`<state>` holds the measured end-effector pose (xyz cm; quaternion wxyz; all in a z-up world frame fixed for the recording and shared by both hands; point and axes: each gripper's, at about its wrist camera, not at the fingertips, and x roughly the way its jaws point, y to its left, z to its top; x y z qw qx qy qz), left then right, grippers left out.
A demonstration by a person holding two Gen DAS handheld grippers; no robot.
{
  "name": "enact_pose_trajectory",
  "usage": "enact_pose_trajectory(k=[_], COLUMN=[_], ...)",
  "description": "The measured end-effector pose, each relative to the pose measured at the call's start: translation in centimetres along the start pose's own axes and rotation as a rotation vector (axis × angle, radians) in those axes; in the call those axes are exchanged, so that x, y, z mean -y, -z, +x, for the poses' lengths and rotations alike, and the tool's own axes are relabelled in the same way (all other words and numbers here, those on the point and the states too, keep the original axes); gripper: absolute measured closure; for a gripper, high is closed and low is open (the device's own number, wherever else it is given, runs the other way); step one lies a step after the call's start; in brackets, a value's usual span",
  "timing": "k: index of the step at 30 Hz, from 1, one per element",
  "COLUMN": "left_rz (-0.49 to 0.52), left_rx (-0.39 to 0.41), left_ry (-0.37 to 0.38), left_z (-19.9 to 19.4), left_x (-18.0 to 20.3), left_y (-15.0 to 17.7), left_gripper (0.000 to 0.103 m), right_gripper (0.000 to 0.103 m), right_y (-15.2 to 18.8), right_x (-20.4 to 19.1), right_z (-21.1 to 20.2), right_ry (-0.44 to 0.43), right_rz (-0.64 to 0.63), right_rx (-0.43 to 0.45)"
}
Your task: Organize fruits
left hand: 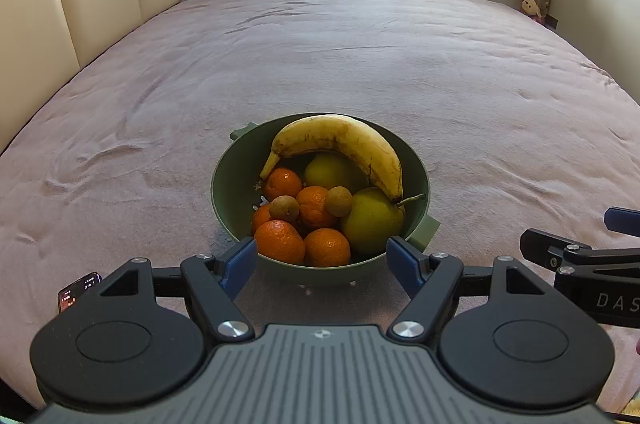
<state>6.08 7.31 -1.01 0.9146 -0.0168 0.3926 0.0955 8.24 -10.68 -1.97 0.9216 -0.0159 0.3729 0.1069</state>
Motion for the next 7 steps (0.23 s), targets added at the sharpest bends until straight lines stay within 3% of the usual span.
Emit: enact_pose_trajectory(k=[7], left_rz=[-0.005], left_rx=[0.007], left_ry=[0.004], left_z=[-0.04], left_x=[0.00], left_y=[0.06], left_gripper=[0.017], right_gripper=[0.004], right_y=[0.21], right_x=[0.14], right_z=[-0.01], right_ry=[0.003], right_rz=[-0.001], right_rx=[-0.003])
